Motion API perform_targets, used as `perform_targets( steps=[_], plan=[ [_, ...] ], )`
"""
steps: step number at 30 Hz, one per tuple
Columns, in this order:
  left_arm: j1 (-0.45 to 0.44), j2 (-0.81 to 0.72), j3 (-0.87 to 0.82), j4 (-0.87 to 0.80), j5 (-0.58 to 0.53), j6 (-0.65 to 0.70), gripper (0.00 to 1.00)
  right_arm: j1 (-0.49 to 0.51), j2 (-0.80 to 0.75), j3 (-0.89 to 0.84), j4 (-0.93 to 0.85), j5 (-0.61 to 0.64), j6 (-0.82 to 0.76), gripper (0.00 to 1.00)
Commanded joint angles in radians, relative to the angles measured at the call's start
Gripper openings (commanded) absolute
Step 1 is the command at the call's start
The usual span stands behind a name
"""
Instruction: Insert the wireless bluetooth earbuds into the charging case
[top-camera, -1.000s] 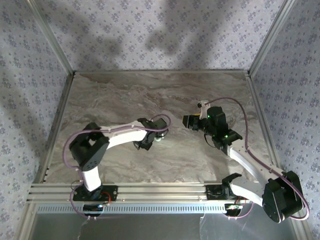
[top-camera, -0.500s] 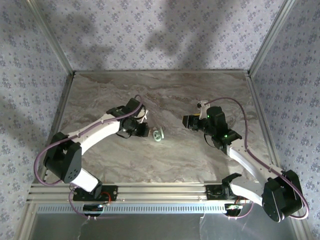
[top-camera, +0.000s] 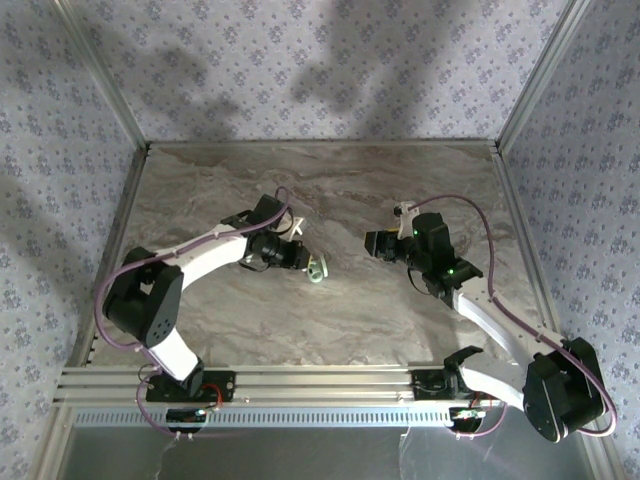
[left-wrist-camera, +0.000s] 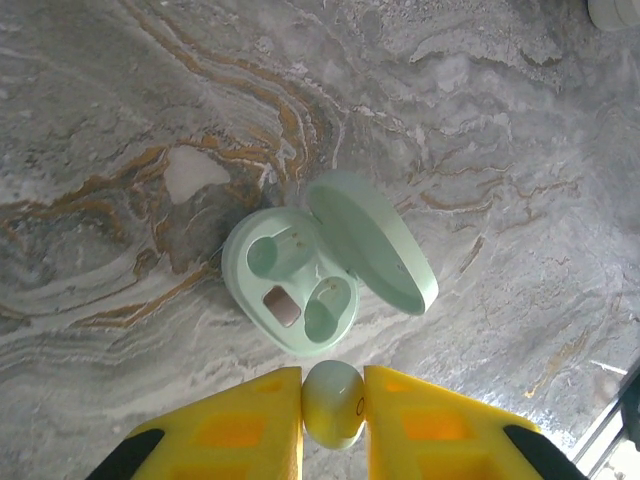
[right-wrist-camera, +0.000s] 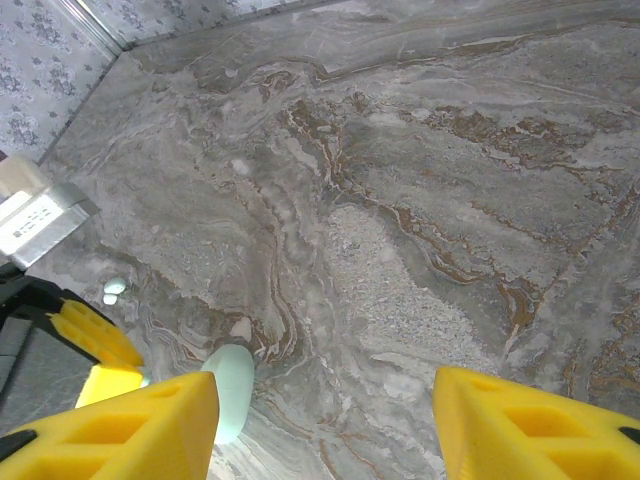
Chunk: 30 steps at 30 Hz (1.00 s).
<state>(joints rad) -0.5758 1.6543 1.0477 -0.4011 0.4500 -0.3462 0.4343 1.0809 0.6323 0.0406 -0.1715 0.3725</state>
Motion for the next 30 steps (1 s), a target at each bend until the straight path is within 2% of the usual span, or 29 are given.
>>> perform_targets(
  steps=[1, 10, 30],
  plan=[
    [0.005, 0.029, 0.011, 0.054, 0.056, 0.029, 0.21, 0.006, 0.005, 0.007, -0.011, -0.003, -0.02, 0.6],
    [0.001, 0.081, 0.016, 0.105, 0.1, 0.022, 0.21, 0.006, 0.007, 0.009, -0.01, -0.005, -0.02, 0.6],
    [-0.024, 0.145, 0.01, 0.128, 0.096, 0.021, 0.2, 0.009, 0.006, 0.01, -0.013, -0.008, -0.021, 0.6]
  ],
)
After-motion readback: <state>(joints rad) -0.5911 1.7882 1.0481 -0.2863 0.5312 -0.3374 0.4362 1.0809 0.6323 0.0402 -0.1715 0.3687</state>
